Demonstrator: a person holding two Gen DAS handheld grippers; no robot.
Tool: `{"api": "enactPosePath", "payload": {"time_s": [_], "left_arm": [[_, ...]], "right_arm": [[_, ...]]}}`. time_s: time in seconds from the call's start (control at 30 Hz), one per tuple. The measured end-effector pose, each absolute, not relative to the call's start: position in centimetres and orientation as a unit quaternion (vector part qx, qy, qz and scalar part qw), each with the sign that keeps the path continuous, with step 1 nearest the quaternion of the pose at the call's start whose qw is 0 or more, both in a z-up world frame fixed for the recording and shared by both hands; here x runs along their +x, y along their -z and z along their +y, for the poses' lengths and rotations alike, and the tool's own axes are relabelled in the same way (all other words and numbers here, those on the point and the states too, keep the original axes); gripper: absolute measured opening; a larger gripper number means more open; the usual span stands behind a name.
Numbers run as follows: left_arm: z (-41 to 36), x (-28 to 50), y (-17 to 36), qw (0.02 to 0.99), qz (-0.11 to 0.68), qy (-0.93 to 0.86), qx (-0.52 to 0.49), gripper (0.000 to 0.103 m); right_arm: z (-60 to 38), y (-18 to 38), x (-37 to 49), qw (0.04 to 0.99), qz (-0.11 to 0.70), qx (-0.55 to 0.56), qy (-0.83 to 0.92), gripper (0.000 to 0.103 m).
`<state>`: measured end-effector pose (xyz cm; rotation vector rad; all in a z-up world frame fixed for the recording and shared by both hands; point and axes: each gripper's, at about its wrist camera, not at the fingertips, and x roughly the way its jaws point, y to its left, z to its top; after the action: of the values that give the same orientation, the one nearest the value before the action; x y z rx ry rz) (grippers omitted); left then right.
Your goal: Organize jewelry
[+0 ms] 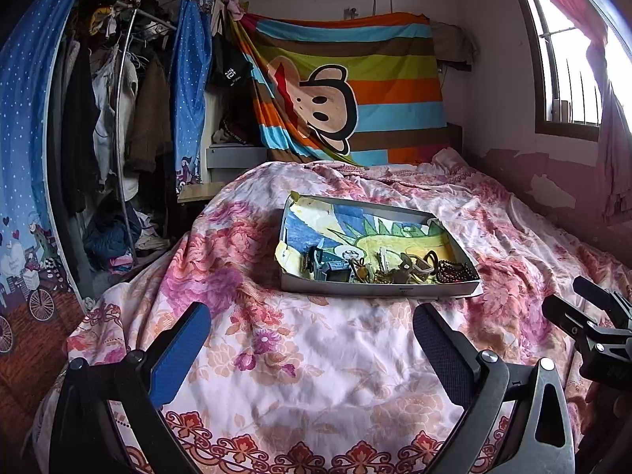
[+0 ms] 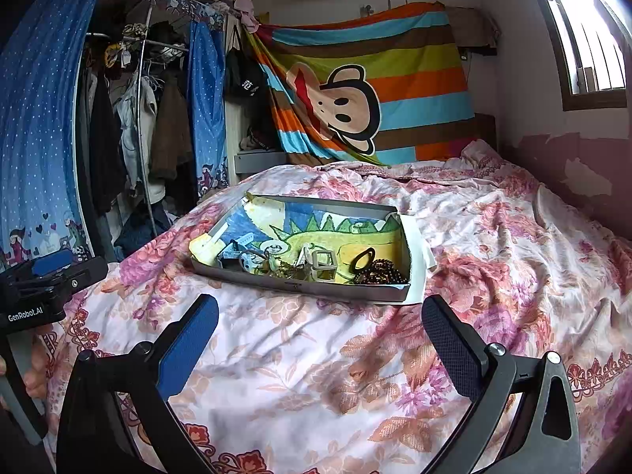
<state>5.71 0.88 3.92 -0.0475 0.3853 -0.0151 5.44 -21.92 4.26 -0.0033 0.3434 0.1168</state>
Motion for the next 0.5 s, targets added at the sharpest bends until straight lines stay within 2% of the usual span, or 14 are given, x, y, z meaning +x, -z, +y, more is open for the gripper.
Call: {"api": "enactPosePath", "payload": {"time_s": [0.5], "left_arm": [[0.88,5.66,-3.86,0.981,0.191,0.008,-0.023,0.103]], "right_arm": [[-21.88,-4.08,5.44,0.983,0.172,-0.003,-0.059,0.101]]}}
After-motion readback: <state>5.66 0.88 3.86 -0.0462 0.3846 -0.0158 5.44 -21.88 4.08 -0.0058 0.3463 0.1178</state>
